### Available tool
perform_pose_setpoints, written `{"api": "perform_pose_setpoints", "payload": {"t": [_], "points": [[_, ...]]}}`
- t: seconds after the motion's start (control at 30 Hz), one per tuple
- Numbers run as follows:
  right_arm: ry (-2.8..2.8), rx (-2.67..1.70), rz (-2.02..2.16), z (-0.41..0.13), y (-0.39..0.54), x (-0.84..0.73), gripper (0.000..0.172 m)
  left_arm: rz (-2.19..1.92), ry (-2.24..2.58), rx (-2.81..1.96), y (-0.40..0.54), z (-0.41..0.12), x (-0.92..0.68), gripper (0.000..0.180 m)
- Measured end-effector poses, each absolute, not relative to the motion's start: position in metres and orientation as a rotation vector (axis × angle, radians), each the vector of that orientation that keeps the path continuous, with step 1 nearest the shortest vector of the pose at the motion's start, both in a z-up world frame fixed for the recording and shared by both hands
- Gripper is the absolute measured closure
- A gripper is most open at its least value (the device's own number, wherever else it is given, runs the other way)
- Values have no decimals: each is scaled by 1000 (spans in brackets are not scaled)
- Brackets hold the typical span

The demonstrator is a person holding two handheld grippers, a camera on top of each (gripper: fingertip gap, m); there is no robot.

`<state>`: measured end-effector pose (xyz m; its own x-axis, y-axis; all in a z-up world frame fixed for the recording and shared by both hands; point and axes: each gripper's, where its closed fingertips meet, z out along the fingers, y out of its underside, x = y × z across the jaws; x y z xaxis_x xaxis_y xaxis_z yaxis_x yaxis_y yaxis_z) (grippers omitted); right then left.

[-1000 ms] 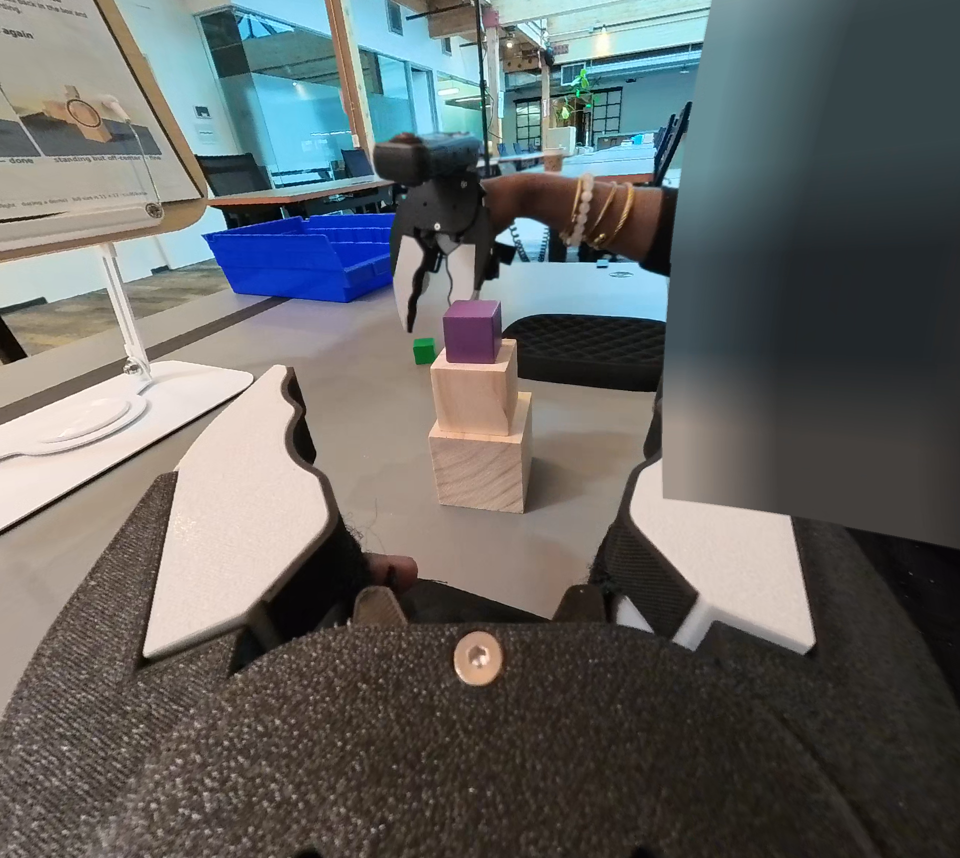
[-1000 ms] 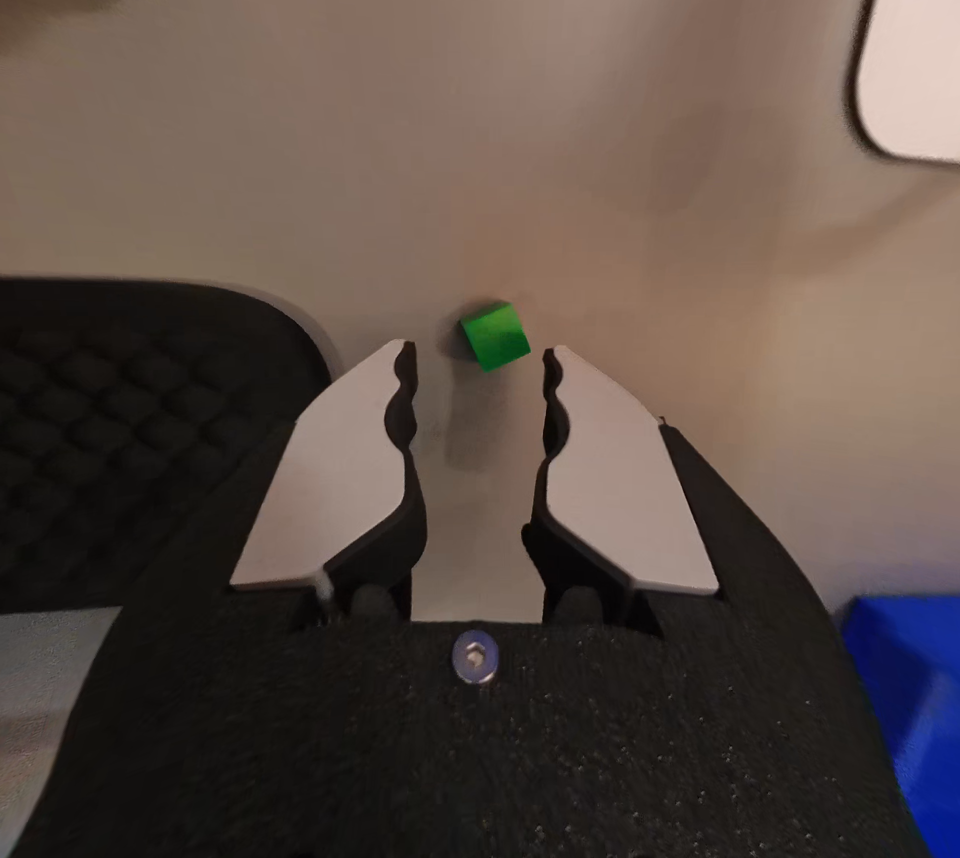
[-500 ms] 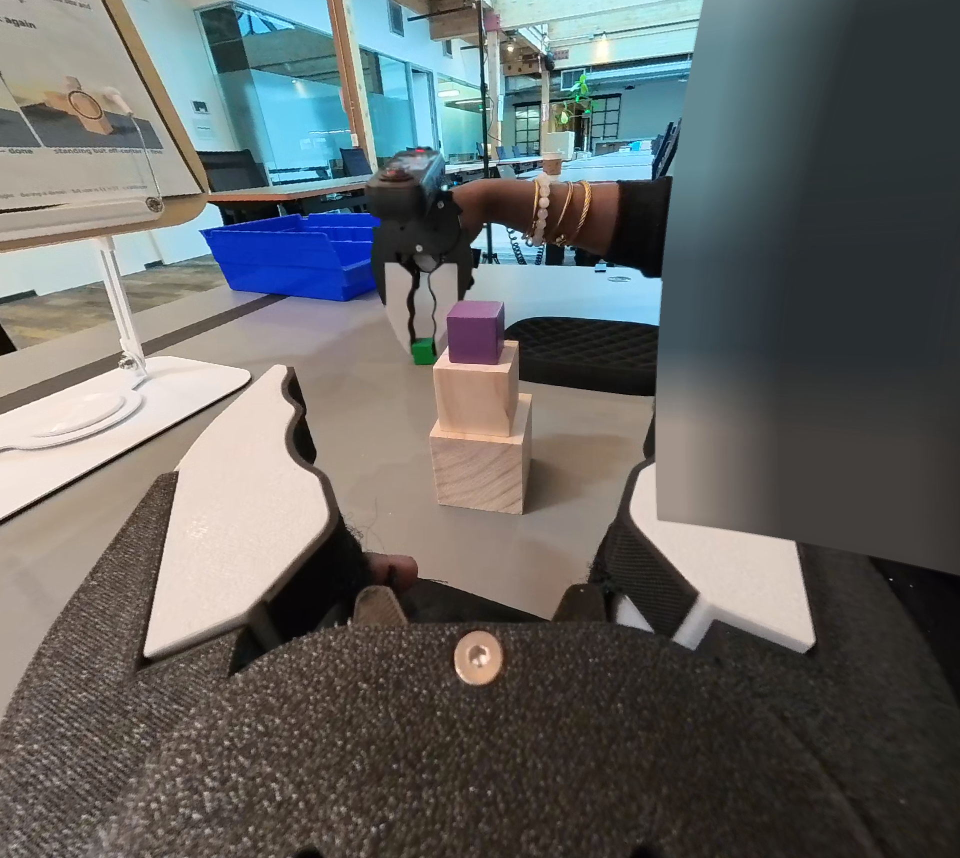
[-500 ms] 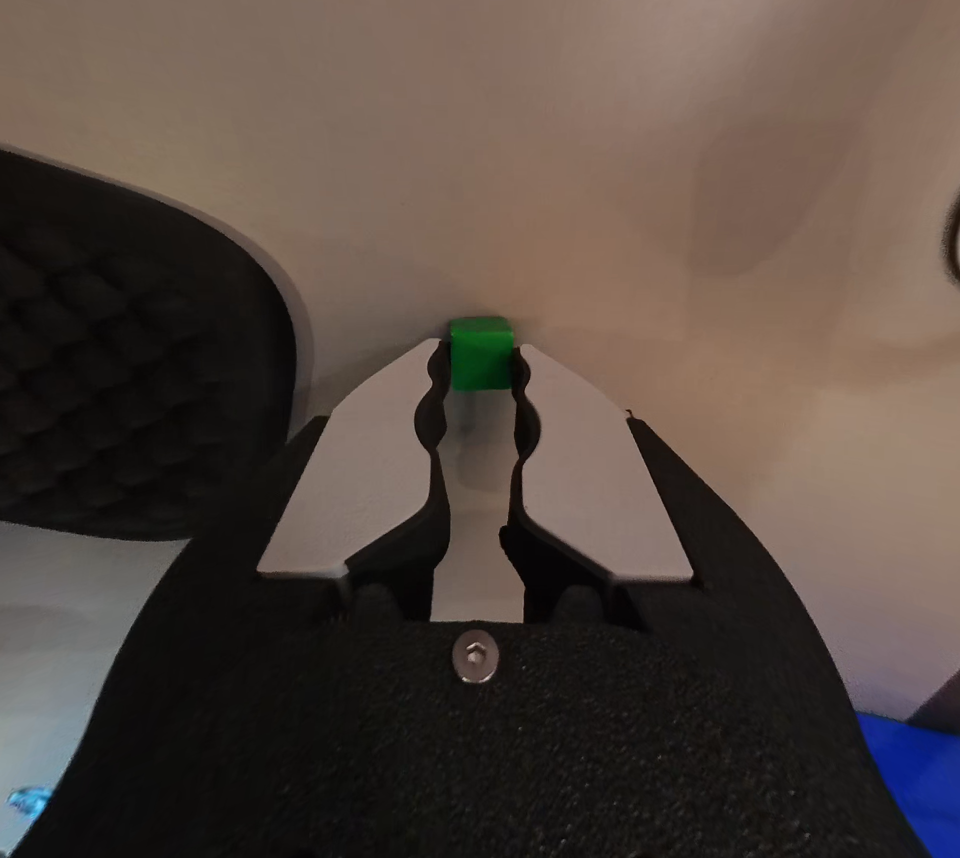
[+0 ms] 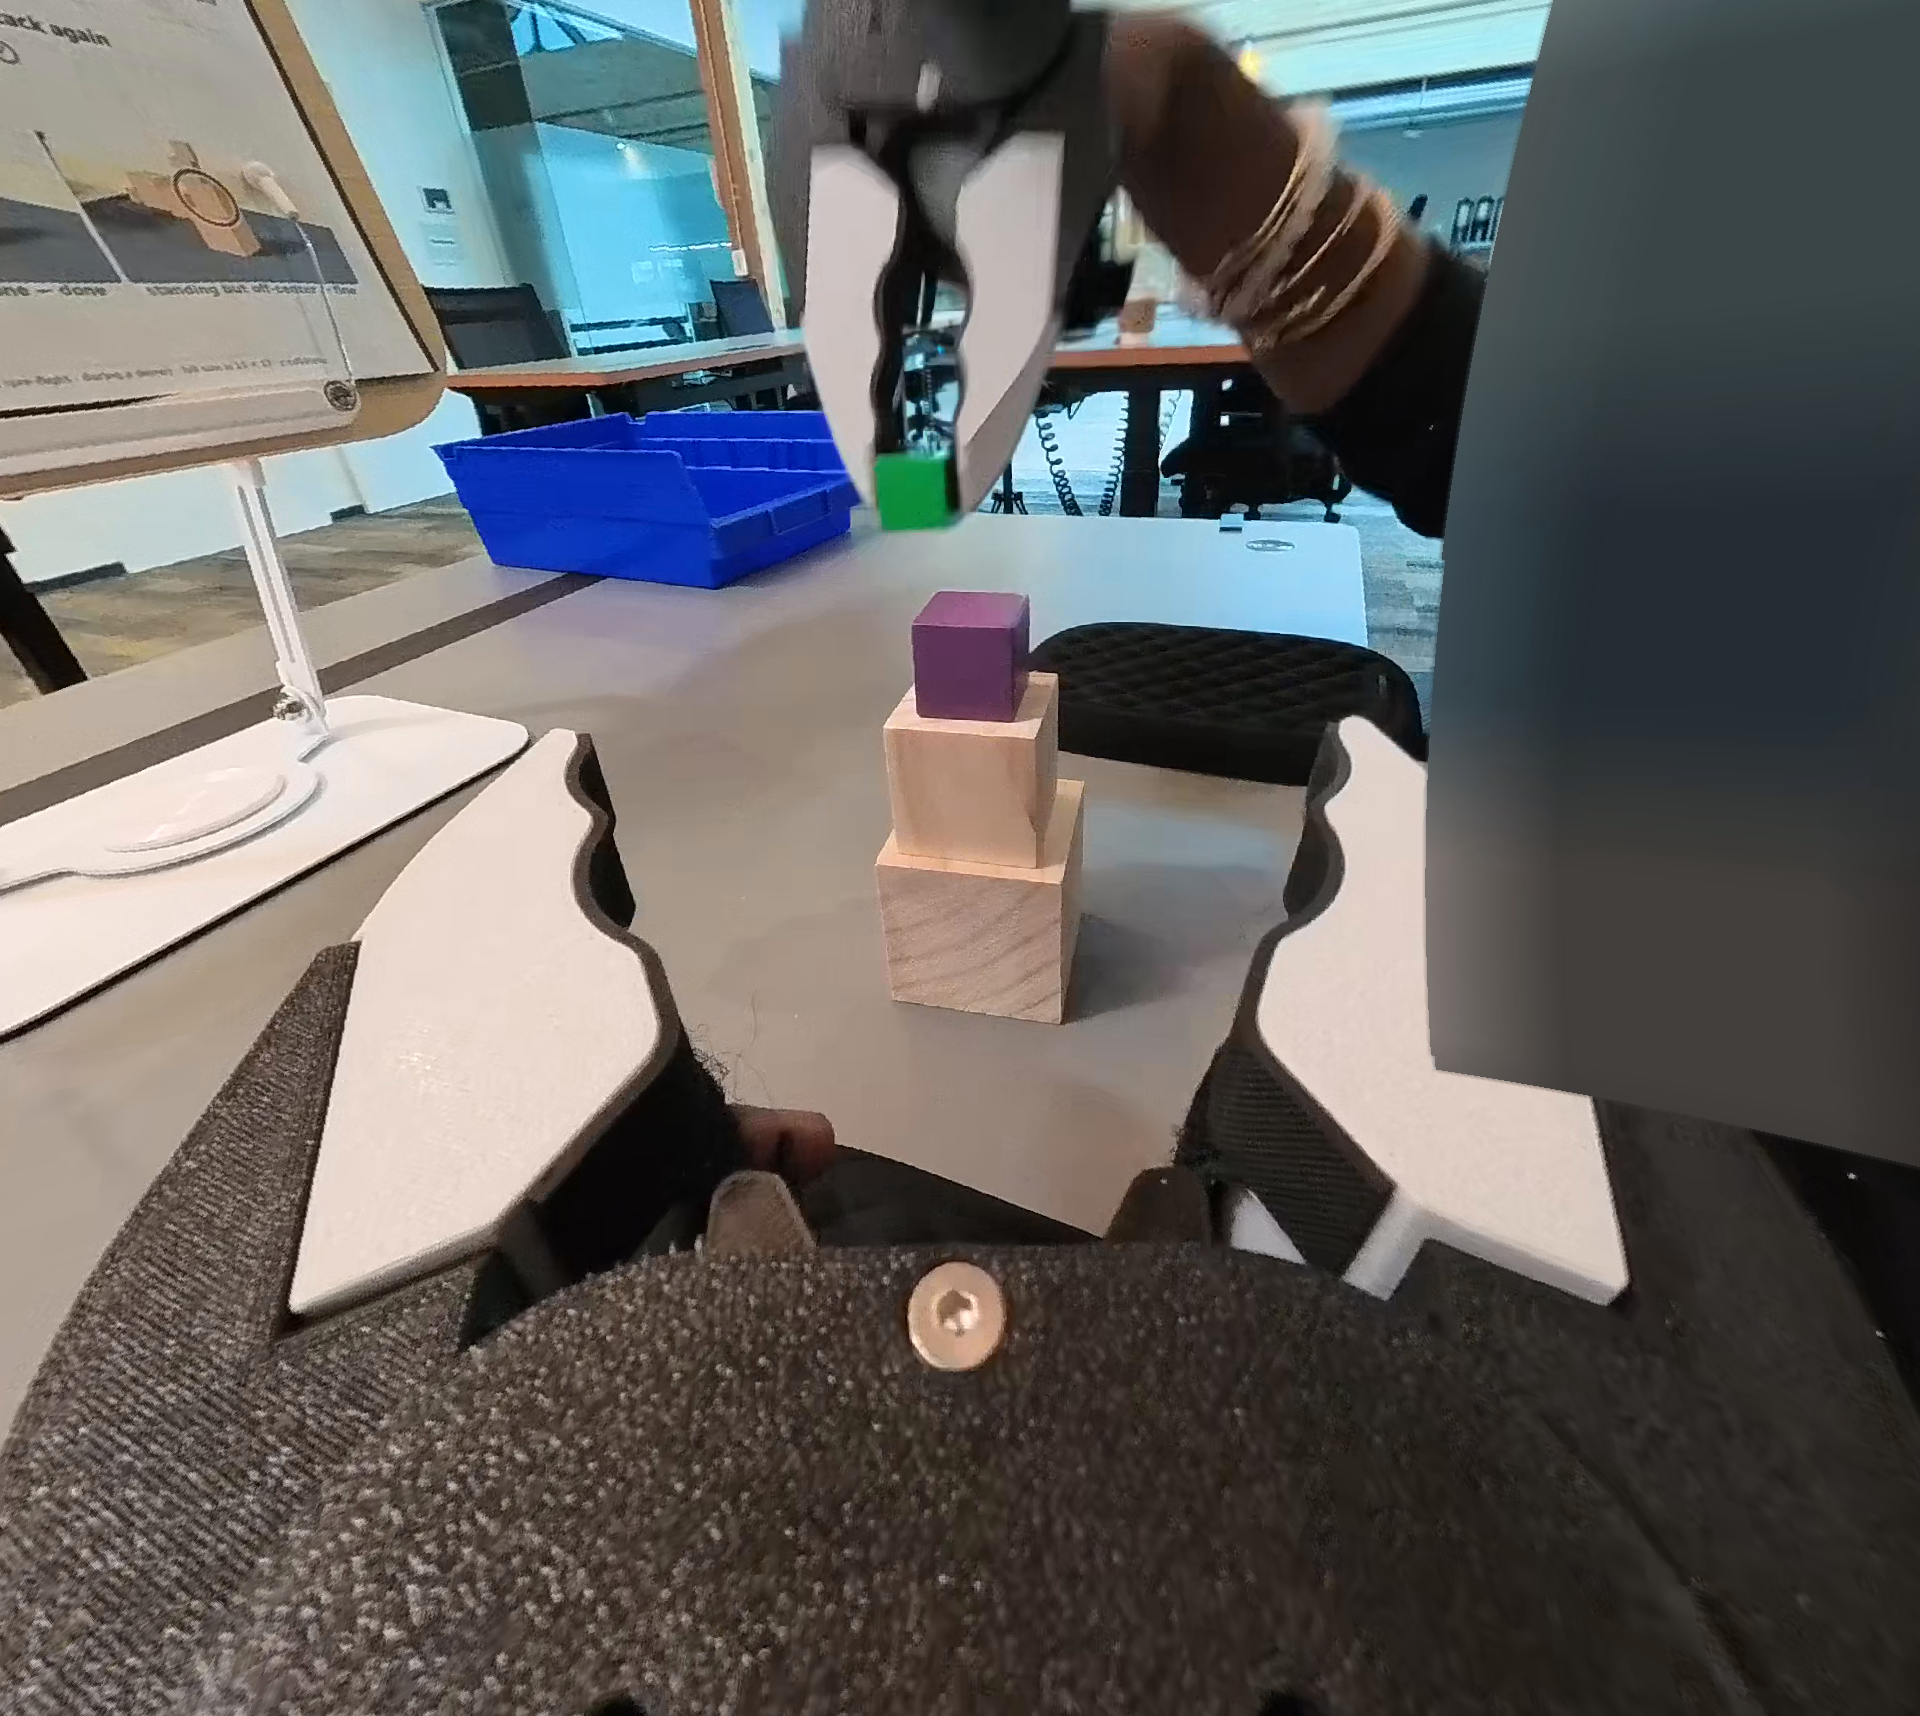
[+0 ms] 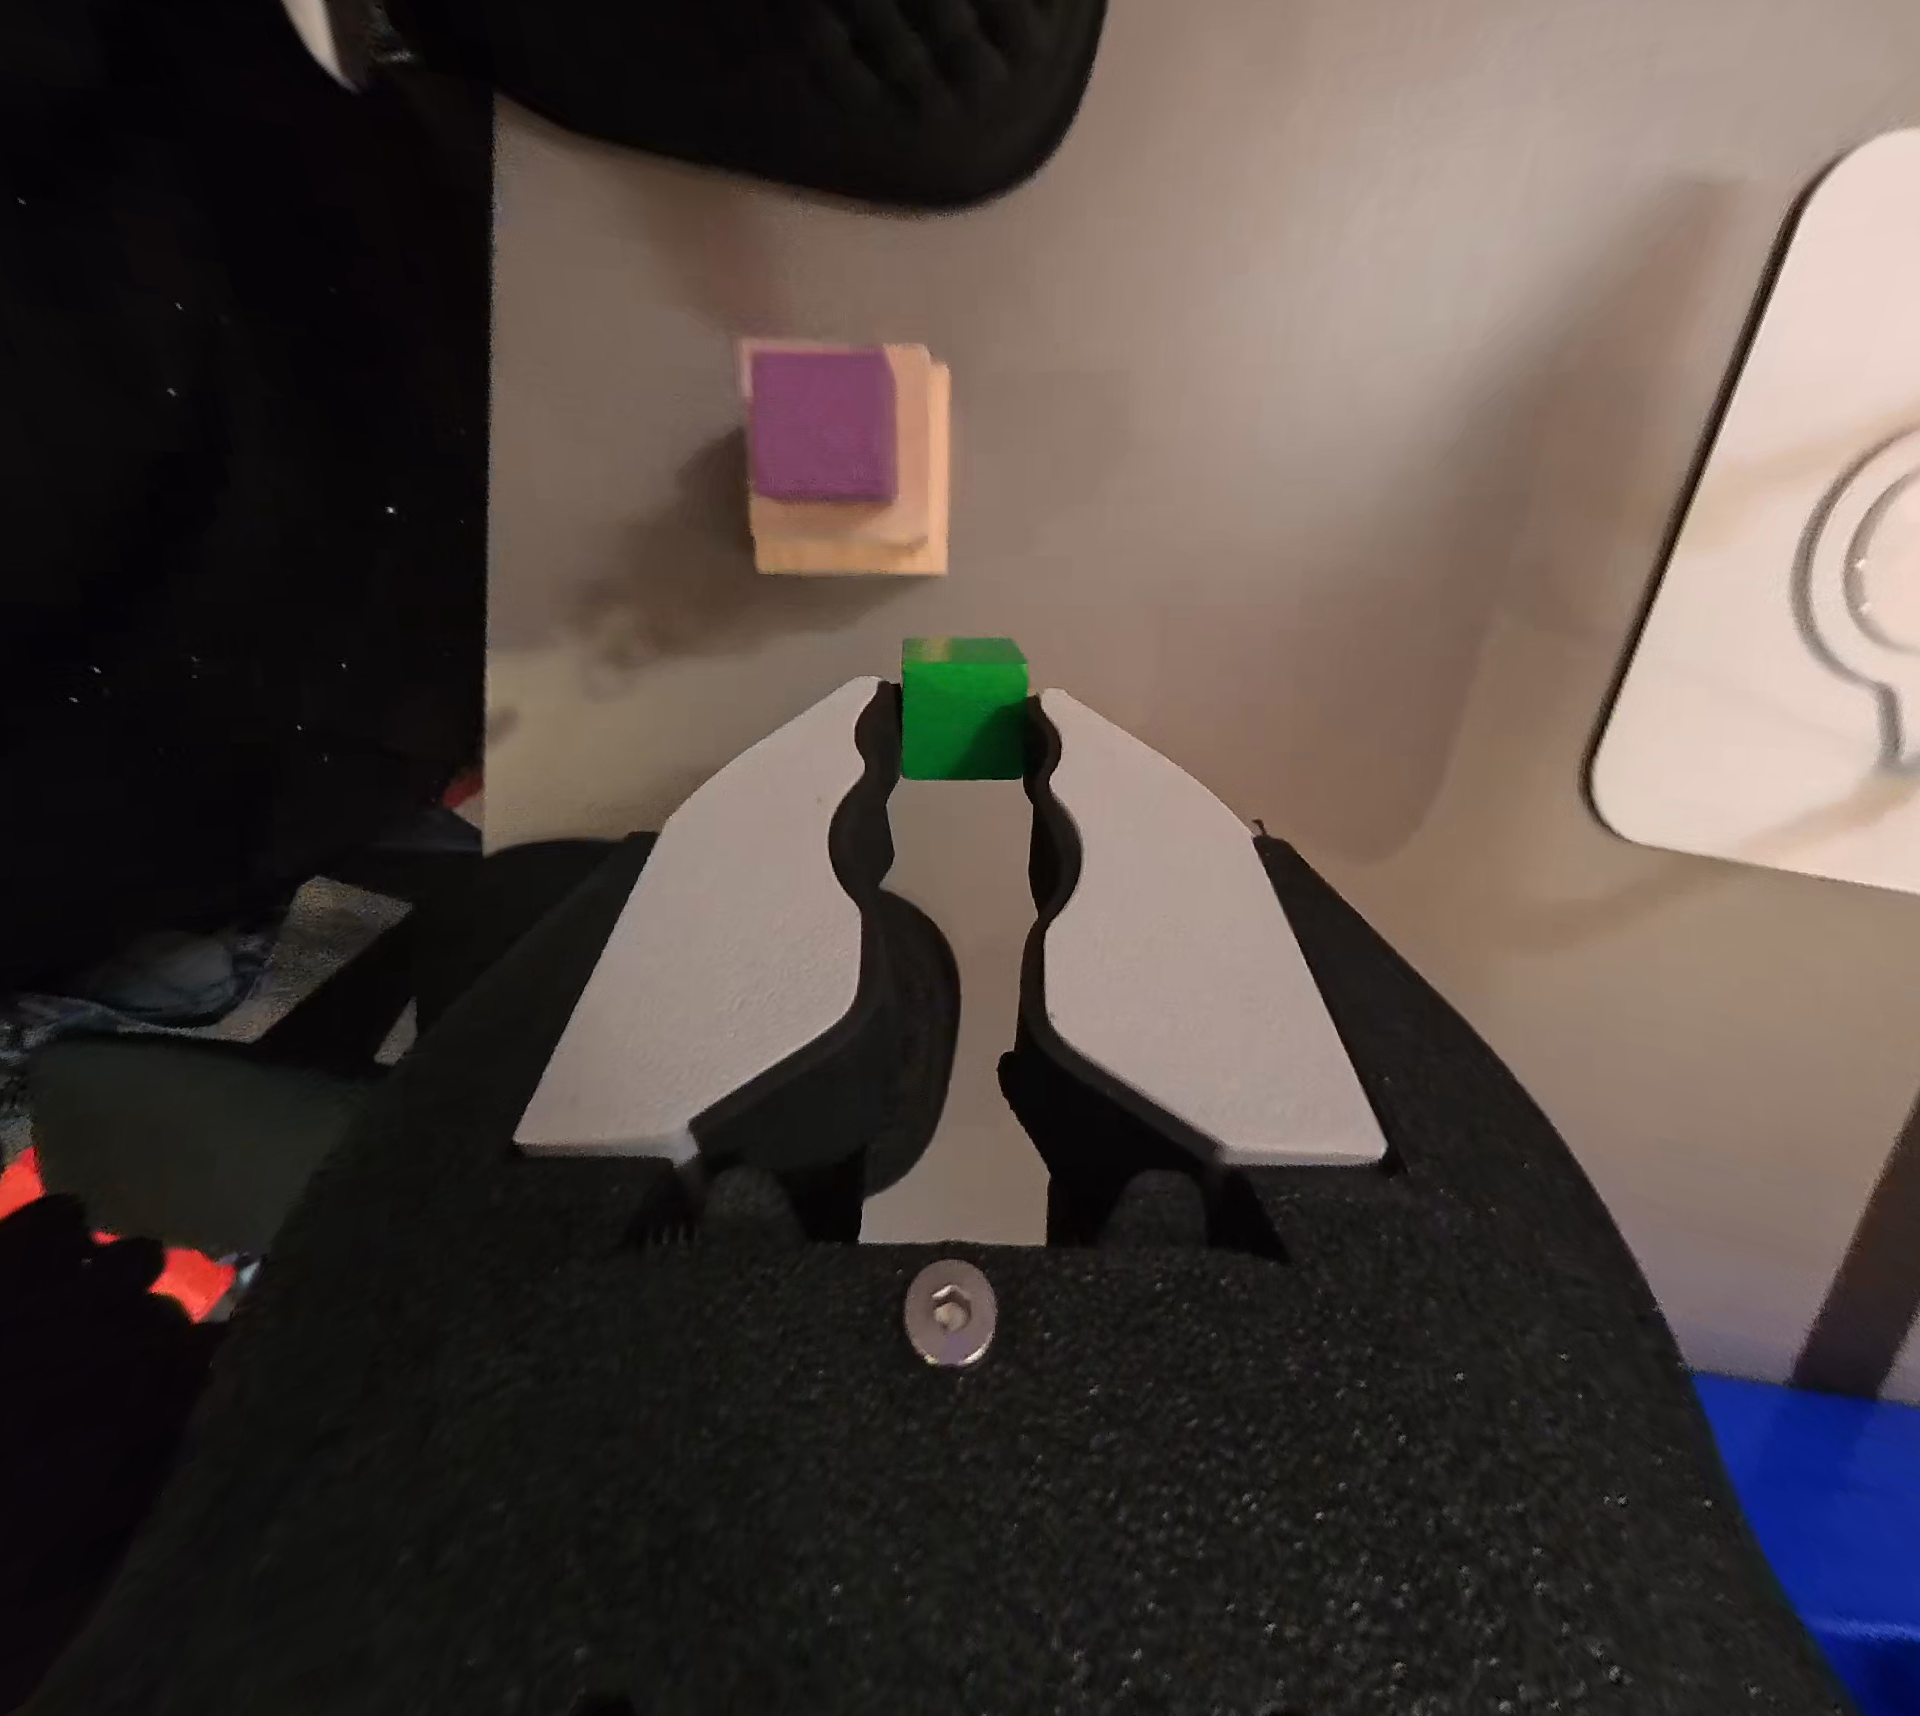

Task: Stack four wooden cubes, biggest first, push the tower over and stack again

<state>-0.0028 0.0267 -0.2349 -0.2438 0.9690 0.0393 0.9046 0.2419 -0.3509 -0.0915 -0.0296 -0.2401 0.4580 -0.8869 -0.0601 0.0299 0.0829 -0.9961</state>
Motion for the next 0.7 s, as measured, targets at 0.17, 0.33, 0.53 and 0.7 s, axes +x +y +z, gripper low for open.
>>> {"api": "perform_pose_setpoints", "payload": {"t": [0.17, 0.33, 0.53, 0.7], "points": [[-2288, -1795, 234, -226, 8, -25, 150, -810, 870, -1310, -30, -241, -90, 57], [-2300, -1820, 176, -230, -2, -37, 150, -810, 871, -1306, -30, -241, -90, 57], [-2321, -1834, 123, -240, -6, -39, 150, -810, 870, -1304, -30, -241, -90, 57], [-2316, -1845, 122, -241, -7, -39, 150, -812, 869, -1305, -30, -241, -90, 58]]}}
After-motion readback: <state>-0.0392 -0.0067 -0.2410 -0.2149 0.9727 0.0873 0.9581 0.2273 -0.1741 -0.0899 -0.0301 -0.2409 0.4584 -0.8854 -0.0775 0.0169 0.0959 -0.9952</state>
